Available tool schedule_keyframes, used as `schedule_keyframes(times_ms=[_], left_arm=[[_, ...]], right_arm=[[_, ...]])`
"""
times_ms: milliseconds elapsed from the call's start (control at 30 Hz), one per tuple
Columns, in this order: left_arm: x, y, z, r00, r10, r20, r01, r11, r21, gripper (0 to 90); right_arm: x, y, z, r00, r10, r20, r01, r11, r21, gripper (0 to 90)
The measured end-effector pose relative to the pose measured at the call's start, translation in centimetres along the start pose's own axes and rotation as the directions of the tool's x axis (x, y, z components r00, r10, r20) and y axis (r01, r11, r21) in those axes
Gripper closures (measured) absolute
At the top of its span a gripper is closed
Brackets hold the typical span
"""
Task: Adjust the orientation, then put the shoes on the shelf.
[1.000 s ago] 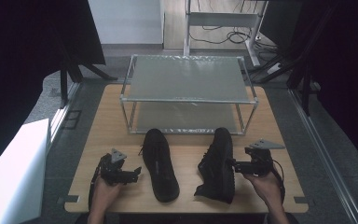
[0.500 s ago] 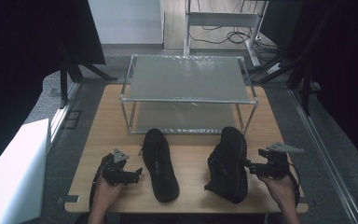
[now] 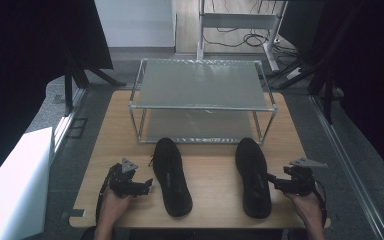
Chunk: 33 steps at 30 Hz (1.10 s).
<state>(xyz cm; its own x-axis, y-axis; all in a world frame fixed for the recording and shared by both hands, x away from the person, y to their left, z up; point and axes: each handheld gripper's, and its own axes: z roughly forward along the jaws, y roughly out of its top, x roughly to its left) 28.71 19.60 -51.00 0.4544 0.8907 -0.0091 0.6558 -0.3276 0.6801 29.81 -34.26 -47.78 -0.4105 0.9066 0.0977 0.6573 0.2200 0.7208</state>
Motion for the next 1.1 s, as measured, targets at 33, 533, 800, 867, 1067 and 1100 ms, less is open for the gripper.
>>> schedule_keyframes(times_ms=[33, 533, 800, 867, 1067, 1100], left_arm=[[0.0, 0.0, 0.0, 1.0000, -0.004, -0.002, 0.004, 1.0000, -0.003, 0.0], [0.0, 0.2, -0.5, 0.9998, -0.018, -0.008, 0.018, 0.9998, 0.006, 0.0], [-0.7, 0.6, -1.5, 0.9996, -0.029, 0.002, 0.029, 0.9992, -0.029, 0.0], [-1.0, 0.7, -1.6, 0.9997, -0.021, 0.011, 0.021, 0.9992, -0.035, 0.0], [-2.4, 1.5, -2.0, 0.9995, 0.005, 0.032, -0.003, 0.9986, -0.052, 0.0], [-2.7, 1.7, -2.3, 0.9994, 0.006, 0.035, -0.004, 0.9983, -0.059, 0.0]], right_arm=[[-0.4, -0.2, 0.3, 0.9998, 0.021, -0.003, -0.021, 1.000, 0.003, 22.5], [-0.7, -0.3, -0.1, 0.9973, 0.069, -0.027, -0.069, 0.998, -0.012, 13.5], [0.3, 0.2, -1.2, 0.9975, 0.051, -0.049, -0.053, 0.998, -0.041, 12.9], [0.5, 0.2, -1.4, 0.9971, 0.046, -0.060, -0.049, 0.998, -0.045, 12.7], [0.8, 0.1, -2.4, 0.9936, 0.058, -0.097, -0.065, 0.996, -0.067, 12.7], [0.9, 0.0, -2.6, 0.9926, 0.059, -0.106, -0.067, 0.995, -0.071, 12.6]])
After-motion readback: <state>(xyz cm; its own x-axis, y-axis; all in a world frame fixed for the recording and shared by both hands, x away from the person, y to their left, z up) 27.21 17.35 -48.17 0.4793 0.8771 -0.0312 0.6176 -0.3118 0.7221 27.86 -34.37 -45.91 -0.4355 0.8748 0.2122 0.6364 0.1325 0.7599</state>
